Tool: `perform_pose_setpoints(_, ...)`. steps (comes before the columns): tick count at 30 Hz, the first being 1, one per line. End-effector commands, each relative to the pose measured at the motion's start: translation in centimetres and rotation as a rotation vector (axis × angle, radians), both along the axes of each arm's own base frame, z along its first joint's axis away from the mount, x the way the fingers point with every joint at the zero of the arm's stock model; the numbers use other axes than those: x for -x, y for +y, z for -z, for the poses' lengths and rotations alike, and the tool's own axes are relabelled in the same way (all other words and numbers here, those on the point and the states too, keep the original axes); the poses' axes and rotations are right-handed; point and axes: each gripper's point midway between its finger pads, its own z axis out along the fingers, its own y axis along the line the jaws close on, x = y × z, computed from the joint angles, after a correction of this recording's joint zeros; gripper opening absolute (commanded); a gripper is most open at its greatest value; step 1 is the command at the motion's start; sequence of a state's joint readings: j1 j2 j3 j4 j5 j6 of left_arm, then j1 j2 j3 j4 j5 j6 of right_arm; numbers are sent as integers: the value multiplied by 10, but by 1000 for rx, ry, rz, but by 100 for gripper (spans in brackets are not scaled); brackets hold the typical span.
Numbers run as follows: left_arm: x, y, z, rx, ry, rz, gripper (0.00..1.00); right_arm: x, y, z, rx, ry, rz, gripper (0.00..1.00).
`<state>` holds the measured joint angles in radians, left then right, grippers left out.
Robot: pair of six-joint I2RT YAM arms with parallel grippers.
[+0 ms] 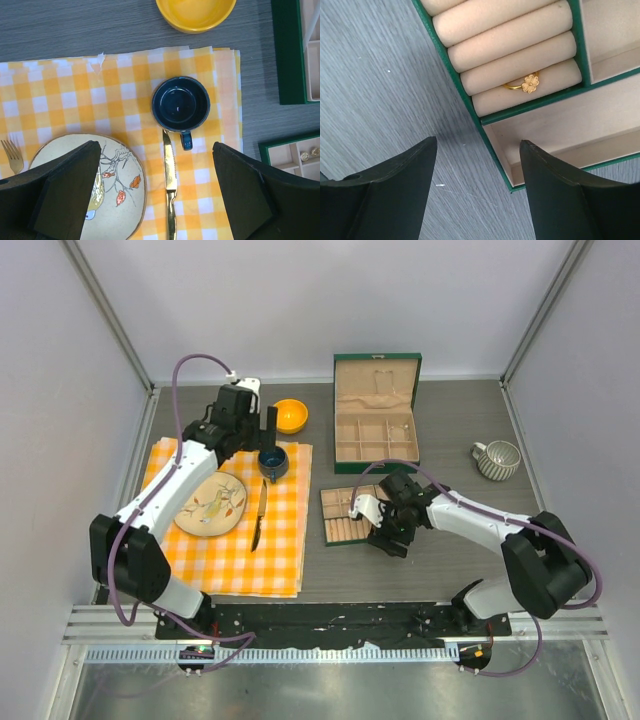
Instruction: Organize the mixed jewelry
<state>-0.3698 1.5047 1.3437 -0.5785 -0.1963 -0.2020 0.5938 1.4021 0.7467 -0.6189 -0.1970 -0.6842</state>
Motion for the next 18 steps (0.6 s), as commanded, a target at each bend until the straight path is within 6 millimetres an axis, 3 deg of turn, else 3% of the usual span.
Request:
perform_pose_setpoints(1, -1, 1, -16, 40, -49, -4, 100, -14, 6, 2, -6, -59, -12, 72)
perform_pose_setpoints(14, 0, 4, -15, 72, -47, -12, 100, -13, 12, 15, -26, -66, 39, 48)
perform_pose_setpoints(18, 1, 6, -16, 74, -52, -19, 100, -7, 8, 20, -7, -41, 41, 35)
